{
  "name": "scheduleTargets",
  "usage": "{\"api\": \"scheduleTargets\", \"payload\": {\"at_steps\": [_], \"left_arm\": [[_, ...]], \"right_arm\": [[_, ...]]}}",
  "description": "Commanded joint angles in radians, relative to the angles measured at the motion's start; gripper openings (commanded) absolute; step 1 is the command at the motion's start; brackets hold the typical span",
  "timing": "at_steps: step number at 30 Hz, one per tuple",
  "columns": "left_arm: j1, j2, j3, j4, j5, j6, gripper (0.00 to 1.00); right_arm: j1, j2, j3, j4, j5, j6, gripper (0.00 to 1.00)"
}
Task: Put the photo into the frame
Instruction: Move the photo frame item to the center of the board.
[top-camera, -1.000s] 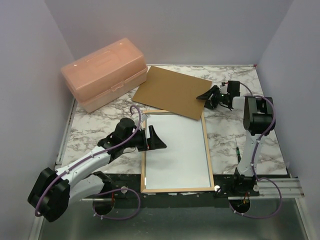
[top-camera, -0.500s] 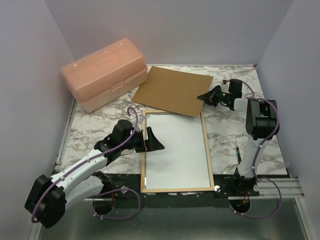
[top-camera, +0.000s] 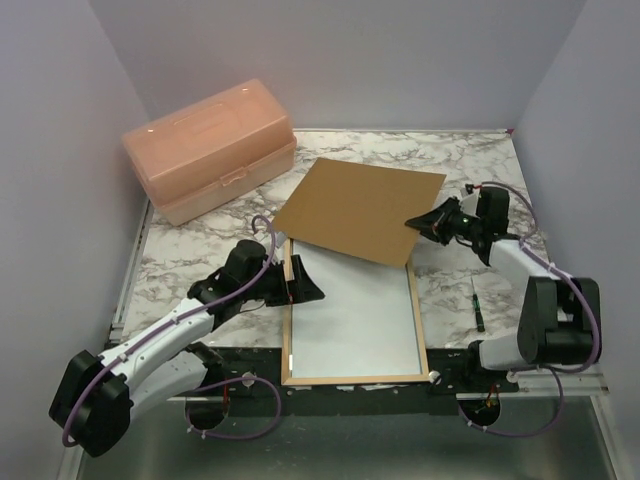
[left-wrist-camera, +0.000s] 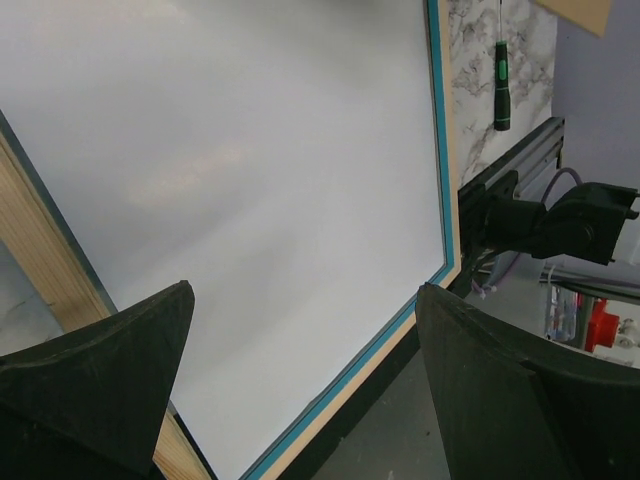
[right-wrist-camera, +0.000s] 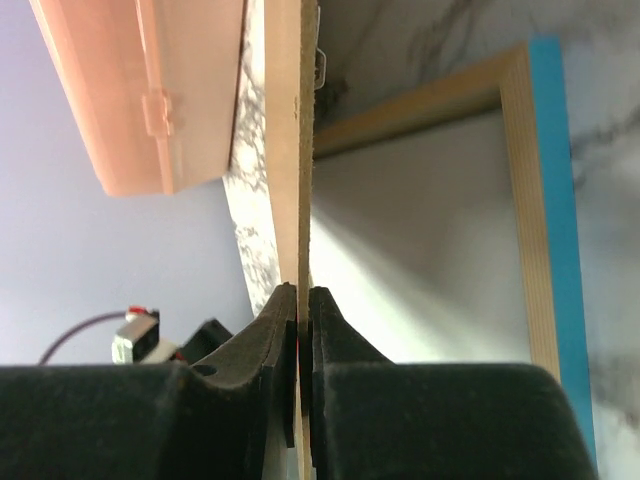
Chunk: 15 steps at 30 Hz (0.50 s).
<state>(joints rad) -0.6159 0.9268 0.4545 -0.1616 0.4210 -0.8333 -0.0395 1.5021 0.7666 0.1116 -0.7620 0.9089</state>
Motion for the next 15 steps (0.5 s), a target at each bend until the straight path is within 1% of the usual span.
{"api": "scheduleTargets", "payload": {"at_steps": [1,3,6,8,12,15], "left_arm": [[-0.004,0.020,0.042,-0.003,-0.052,0.011,0.94],[-0.007,0.021,0.043,-0.006,-0.067,0.016,0.94],[-0.021,0.003,0.038,-0.016,-0.099,0.050,0.94],[-0.037,-0.022,0.044,-0.046,-0.134,0.082,0.94],[-0.068,-0.074,0.070,-0.124,-0.220,0.171,0.96],[-0.087,-0.105,0.101,-0.180,-0.279,0.238,0.96]], "right_arm": [[0.001,-0.217,-0.145,-0.151,0.089,-0.048,0.06],[0.001,-0.317,-0.208,-0.173,0.101,-0.039,0.06],[0.001,-0.412,-0.249,-0.269,0.119,-0.069,0.08],[0.001,-0.451,-0.248,-0.360,0.129,-0.106,0.09],[0.002,-0.492,-0.244,-0.438,0.100,-0.132,0.10],[0.001,-0.522,-0.221,-0.507,0.113,-0.158,0.11]]}}
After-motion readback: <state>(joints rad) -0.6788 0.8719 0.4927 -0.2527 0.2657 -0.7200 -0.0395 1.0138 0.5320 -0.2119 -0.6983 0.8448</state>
